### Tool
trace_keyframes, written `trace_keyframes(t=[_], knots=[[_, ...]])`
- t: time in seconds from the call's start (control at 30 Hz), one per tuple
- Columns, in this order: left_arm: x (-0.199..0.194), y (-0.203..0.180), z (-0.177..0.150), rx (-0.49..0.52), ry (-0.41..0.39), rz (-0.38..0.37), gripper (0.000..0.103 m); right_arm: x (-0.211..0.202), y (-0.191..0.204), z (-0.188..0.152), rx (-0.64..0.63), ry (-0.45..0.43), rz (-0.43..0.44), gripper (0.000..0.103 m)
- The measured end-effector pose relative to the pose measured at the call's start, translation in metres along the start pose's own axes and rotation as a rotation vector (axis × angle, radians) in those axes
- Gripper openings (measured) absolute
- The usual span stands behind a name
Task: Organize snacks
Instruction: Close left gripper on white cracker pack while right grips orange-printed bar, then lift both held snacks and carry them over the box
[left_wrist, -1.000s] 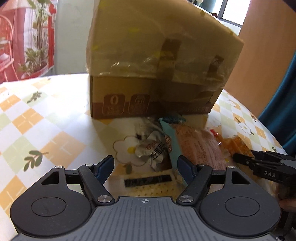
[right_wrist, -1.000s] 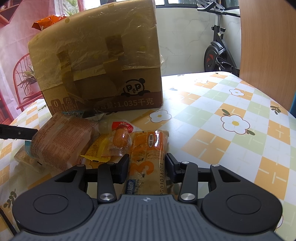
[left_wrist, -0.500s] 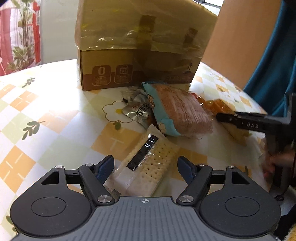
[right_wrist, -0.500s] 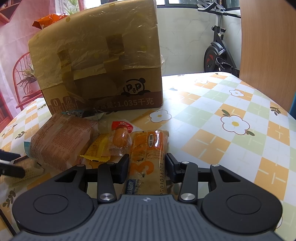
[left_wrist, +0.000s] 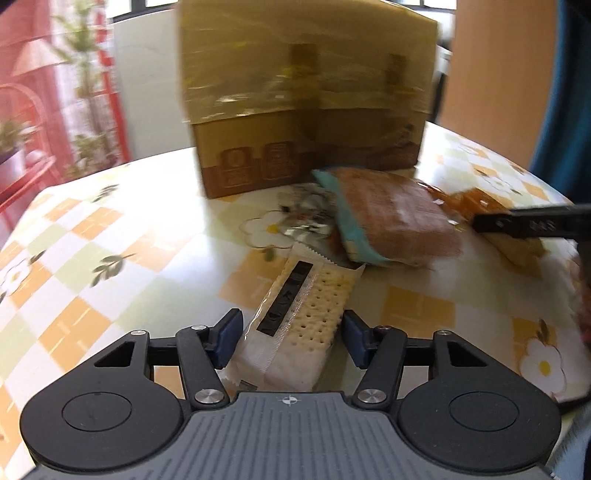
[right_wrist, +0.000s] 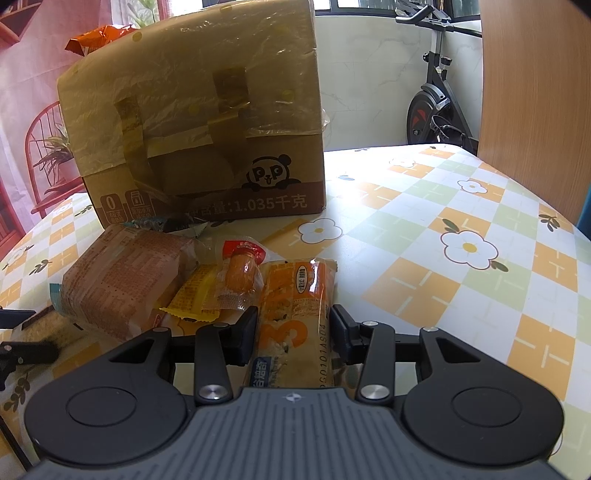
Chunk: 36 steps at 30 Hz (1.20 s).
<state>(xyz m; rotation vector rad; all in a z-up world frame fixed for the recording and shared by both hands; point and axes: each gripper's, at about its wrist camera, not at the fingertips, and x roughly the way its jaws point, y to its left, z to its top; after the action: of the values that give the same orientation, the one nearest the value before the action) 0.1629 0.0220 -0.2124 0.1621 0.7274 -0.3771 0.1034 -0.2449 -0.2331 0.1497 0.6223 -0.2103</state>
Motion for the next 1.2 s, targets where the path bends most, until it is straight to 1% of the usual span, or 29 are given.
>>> trace_keyframes(t=[0.1, 0.17, 0.37, 0.6, 0.73, 0.83, 0.93, 1.07, 1.2], knots=[[-0.004, 0.008, -0.003, -0.062, -0.009, 0.045, 0.060, 0.000, 0.000, 0.000, 0.000, 0.000, 0.000, 0.045], [-0.005, 0.012, -0.004, -0.090, -0.014, 0.053, 0.059, 0.000, 0.000, 0.000, 0.000, 0.000, 0.000, 0.045], [-0.008, 0.008, -0.006, -0.094, -0.027, 0.093, 0.060, 0.000, -0.001, 0.000, 0.000, 0.000, 0.000, 0.045], [-0.009, 0.009, -0.007, -0.111, -0.037, 0.089, 0.059, 0.000, -0.001, 0.000, 0.001, 0.000, 0.001, 0.045], [-0.013, 0.017, -0.009, -0.158, -0.048, 0.096, 0.057, 0.000, 0.000, 0.000, 0.003, 0.000, 0.002, 0.045], [-0.021, 0.025, -0.008, -0.203, -0.076, 0.116, 0.056, -0.001, -0.002, 0.000, 0.008, -0.001, 0.007, 0.045], [-0.034, 0.032, 0.000, -0.223, -0.125, 0.118, 0.054, -0.002, -0.005, 0.001, 0.031, -0.003, 0.015, 0.042], [-0.048, 0.036, 0.014, -0.234, -0.173, 0.094, 0.054, -0.006, -0.005, 0.003, 0.039, -0.003, 0.039, 0.042], [-0.049, 0.036, 0.021, -0.260, -0.181, 0.078, 0.054, -0.010, -0.012, 0.006, 0.082, -0.016, 0.044, 0.042]])
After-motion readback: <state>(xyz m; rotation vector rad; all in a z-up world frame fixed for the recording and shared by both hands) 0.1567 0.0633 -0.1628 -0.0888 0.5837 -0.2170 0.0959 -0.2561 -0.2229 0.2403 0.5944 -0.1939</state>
